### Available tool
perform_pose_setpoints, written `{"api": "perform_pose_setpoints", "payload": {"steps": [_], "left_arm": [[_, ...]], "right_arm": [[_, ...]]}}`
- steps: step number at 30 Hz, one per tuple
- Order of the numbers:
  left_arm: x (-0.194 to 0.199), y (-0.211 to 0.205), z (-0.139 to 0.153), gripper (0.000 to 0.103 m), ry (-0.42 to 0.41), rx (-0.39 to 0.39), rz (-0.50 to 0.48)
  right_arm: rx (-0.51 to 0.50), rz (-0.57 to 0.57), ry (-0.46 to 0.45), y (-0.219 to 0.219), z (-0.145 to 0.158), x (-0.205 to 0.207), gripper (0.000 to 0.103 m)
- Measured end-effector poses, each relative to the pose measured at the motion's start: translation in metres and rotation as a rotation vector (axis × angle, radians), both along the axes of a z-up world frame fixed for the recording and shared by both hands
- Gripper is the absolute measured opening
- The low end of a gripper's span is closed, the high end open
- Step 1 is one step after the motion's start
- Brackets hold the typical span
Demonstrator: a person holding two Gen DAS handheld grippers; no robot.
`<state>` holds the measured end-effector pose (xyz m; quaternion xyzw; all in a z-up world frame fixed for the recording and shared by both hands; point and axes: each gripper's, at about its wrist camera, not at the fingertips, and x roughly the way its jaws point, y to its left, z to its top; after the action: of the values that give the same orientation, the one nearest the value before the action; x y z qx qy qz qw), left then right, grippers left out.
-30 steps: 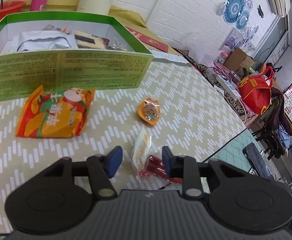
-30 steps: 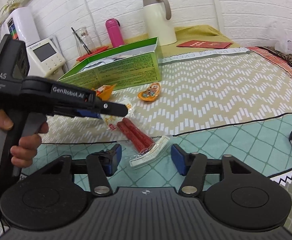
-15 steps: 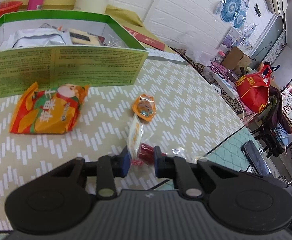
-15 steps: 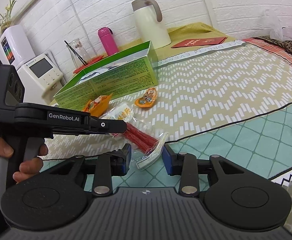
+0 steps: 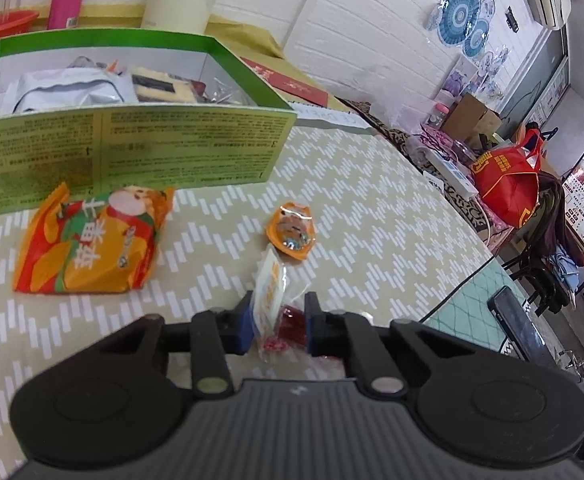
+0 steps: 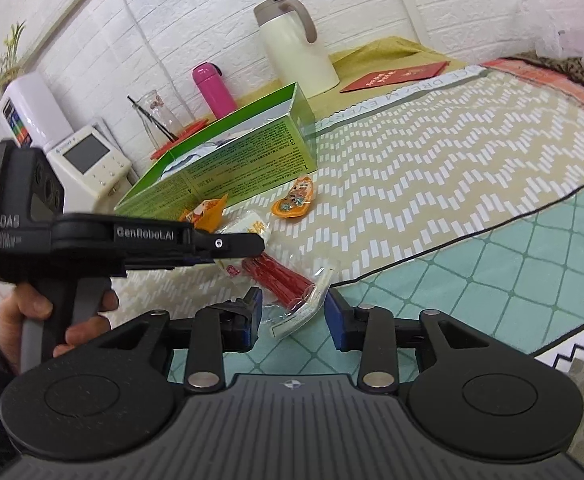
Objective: Organize snacks
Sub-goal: 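Grasp the red sausage stick packet with the right tool, then carry the sausage packet into the box and open the right tool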
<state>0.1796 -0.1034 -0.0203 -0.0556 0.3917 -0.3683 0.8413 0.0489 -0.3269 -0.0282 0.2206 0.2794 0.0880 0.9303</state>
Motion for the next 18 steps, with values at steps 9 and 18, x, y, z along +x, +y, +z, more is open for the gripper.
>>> {"api": "perform_pose_setpoints", "payload": {"steps": [9, 18], "left_arm": [[-0.010, 0.006, 0.003, 0.001, -0.007, -0.014, 0.054], [-0.005, 0.030, 0.072, 0.001, -0.168, -0.101, 0.129]], "right_arm": [[-0.128, -0.028, -0.036, 0.006, 0.005, 0.007, 0.007], [-0.203, 0.021, -0.241, 0.015, 0.070, 0.038, 0.005]]}}
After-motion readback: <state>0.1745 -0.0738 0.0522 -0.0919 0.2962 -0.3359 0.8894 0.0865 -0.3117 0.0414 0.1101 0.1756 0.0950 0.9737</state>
